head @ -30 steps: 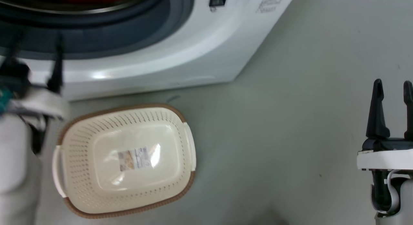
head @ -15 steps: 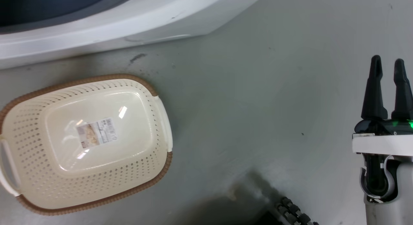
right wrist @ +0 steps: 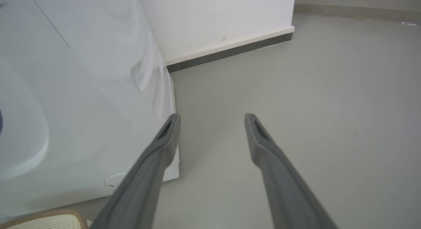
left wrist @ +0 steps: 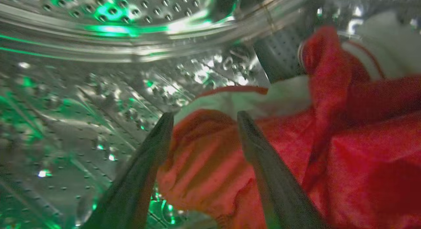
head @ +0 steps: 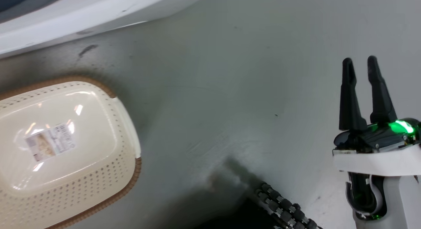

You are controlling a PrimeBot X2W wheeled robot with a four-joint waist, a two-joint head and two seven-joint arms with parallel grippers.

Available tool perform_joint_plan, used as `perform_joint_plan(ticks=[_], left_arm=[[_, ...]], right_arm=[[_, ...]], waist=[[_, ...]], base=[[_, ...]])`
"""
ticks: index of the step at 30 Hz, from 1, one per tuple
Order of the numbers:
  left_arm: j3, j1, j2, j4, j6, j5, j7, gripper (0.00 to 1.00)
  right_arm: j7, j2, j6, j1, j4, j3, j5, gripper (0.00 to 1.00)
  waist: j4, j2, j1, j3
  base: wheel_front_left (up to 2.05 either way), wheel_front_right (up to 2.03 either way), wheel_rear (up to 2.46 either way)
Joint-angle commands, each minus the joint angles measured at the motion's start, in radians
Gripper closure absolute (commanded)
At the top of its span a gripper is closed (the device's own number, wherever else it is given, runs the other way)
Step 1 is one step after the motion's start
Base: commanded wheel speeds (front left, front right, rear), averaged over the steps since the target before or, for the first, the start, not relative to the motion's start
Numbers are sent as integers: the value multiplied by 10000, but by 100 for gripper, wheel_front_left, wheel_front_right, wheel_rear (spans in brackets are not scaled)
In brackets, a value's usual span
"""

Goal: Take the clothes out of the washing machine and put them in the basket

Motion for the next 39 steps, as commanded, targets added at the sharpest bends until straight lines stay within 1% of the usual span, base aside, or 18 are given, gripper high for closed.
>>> perform_joint_plan(ticks=[1,3,6,8,15,18,23,24,25,26,29,35,39], left_arm=[[-141,-103,28,72,16,-51,152,0],[-330,-261,107,122,15,-239,364,0],[-707,115,173,297,15,-630,727,0],[-886,129,293,310,15,-819,918,0],[-1550,106,450,334,15,-1281,1426,0],[-2088,327,537,287,15,-1451,1753,0],[-2430,251,659,194,13,-1964,1991,0],[-2460,232,653,199,13,-2080,2030,19],[-2494,231,650,197,13,-2175,2028,51],[-2521,213,654,179,13,-2276,1997,100],[-2622,145,720,171,13,-2440,1844,100],[-2838,-240,908,117,14,-2450,1133,100],[-2959,-535,958,100,14,-2365,479,100]], right_arm=[[-21,10,-7,133,-73,46,88,0],[-21,12,-7,274,-122,185,-14,0],[-21,10,-7,486,-225,300,-334,0],[-21,10,-7,666,-321,333,-347,0],[-20,10,-7,1066,-754,367,-434,0],[-21,10,-7,1121,-871,407,-528,0],[-21,10,-7,1172,-1084,464,-640,0],[-21,10,-7,1186,-1122,485,-676,0],[-21,10,-7,1195,-1158,506,-720,0],[-21,10,-7,1203,-1195,519,-740,0],[-21,10,-7,1181,-1268,528,-805,0],[-21,10,-7,899,-1136,540,-797,0],[-21,9,-7,679,-1025,532,-405,0]], waist=[[-266,1,-1,154],[-312,1,-1,171],[-309,1,-1,181],[-318,1,-1,164],[-329,1,-1,244],[-285,1,-1,296],[-253,1,-1,375],[-244,1,-1,390],[-233,1,-1,403],[-225,1,-1,419],[-209,1,-1,454],[-242,1,-1,418],[-324,1,-1,294]], base=[[0,0,0],[0,0,0],[0,0,0],[0,0,0],[0,0,0],[0,0,0],[0,0,0],[0,0,0],[0,0,0],[0,0,0],[0,0,0],[0,0,0],[0,0,0]])
